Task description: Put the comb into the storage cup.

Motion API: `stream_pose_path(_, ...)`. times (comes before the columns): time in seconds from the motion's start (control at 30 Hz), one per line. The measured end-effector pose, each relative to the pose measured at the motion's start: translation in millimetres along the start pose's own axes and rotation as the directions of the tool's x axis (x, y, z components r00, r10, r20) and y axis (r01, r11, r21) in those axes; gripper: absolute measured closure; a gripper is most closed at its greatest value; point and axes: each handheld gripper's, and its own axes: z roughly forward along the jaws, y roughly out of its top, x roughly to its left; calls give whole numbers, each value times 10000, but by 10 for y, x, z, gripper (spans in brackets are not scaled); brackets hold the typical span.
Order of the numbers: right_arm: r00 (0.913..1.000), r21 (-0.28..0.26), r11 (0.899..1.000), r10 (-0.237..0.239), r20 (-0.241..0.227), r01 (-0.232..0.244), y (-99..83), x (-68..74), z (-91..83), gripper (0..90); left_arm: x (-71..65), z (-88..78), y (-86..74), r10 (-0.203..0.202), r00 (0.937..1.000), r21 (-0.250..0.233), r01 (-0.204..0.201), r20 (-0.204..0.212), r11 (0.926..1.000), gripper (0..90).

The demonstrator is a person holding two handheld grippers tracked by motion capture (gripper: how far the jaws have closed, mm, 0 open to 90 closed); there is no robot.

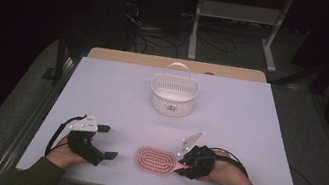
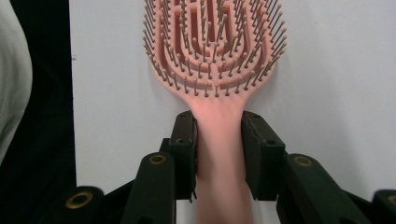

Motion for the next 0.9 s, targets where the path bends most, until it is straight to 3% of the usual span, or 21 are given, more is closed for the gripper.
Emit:
stream_pose_path(0.6,9998,-139,9997,-178,-57,177,-14,-14,-2,687,29,10,-2,-44,10000,21,44,-13,10000,0)
stream_pose_path(0.9,10000,-273,9996,-8,35,9,-35,-35,-19,687,40,12,3,-68,10000,-8,68,-23,10000,0)
